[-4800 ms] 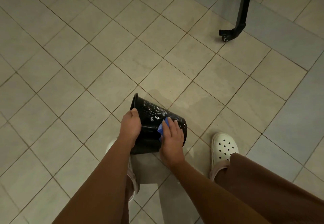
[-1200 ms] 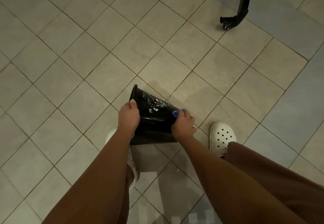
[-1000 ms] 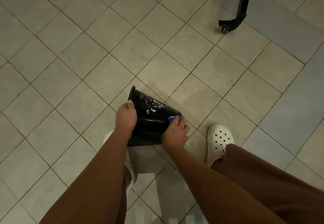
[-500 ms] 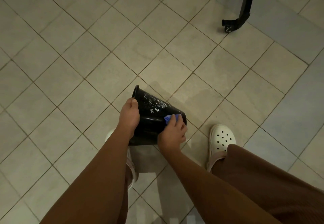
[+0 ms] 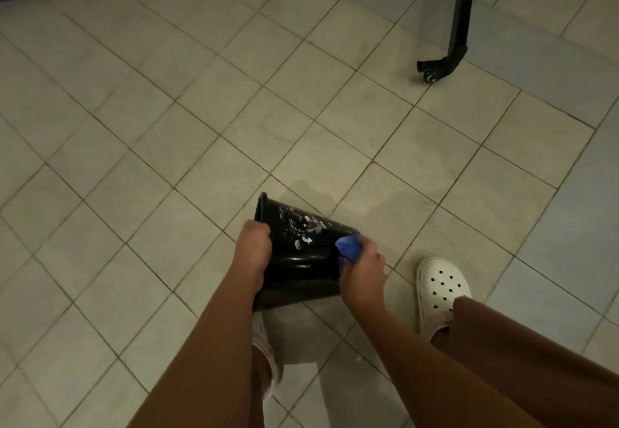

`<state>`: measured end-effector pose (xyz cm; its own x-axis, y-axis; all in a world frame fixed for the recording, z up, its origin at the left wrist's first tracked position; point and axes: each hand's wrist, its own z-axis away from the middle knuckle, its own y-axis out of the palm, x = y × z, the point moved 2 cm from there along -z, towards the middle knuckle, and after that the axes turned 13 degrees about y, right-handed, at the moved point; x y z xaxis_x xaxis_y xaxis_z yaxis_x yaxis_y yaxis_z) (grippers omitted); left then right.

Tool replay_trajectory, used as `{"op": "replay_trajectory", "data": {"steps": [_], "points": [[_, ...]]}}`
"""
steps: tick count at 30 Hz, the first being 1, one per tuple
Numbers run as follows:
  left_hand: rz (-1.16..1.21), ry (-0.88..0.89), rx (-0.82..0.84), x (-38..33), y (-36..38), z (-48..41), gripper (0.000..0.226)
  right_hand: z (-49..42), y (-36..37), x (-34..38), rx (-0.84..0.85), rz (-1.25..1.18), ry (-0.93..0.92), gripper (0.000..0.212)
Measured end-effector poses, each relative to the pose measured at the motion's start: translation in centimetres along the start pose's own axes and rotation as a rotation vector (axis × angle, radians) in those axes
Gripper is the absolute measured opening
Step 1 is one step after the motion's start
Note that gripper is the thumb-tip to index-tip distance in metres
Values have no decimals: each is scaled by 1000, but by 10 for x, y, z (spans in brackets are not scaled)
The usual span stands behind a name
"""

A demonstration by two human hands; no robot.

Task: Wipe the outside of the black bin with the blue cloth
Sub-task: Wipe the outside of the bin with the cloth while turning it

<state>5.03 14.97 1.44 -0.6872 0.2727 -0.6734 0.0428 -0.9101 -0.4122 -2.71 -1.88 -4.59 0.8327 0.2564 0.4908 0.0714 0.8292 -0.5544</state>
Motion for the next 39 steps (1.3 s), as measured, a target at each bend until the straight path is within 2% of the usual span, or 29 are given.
{"op": "replay_trajectory", "data": {"steps": [3, 5, 7, 9, 13, 16, 20, 25, 28, 31, 33, 35, 39], "points": [[87, -91, -27, -1, 2, -2, 24, 5, 3, -11, -29, 116, -222, 46], [114, -101, -3, 0, 6, 1, 38, 4, 2, -18, -44, 193, -335, 42], [14, -32, 4, 4, 9, 0, 51, 5, 0, -20, -36, 200, -365, 39], [-80, 60, -18, 5, 8, -2, 53, 10, 2, -23, -63, 258, -508, 36], [-144, 176, -46, 10, 7, 0, 48, 8, 10, -17, -20, 326, -721, 60], [-141, 199, -88, 14, 5, 2, 43, -8, 7, -9, -67, 370, -651, 66], [-236, 285, -73, 9, 8, 4, 43, -1, 7, -16, -90, 389, -386, 68], [-249, 255, -107, 15, 3, 2, 43, 16, 23, -12, -67, 482, -493, 81], [-260, 289, -101, 14, 4, 4, 43, -6, 13, 0, -68, 465, -481, 78], [-296, 321, -105, 13, 7, 6, 43, -25, -2, -4, 13, 485, -289, 69], [-306, 327, -97, 13, 7, 6, 42, -14, -5, -9, -36, 482, -203, 65], [-309, 324, -98, 14, 7, 3, 42, 6, 1, -8, -59, 491, -206, 64], [-300, 329, -97, 16, 7, 2, 41, 12, 14, 7, -56, 491, -403, 71]]}}
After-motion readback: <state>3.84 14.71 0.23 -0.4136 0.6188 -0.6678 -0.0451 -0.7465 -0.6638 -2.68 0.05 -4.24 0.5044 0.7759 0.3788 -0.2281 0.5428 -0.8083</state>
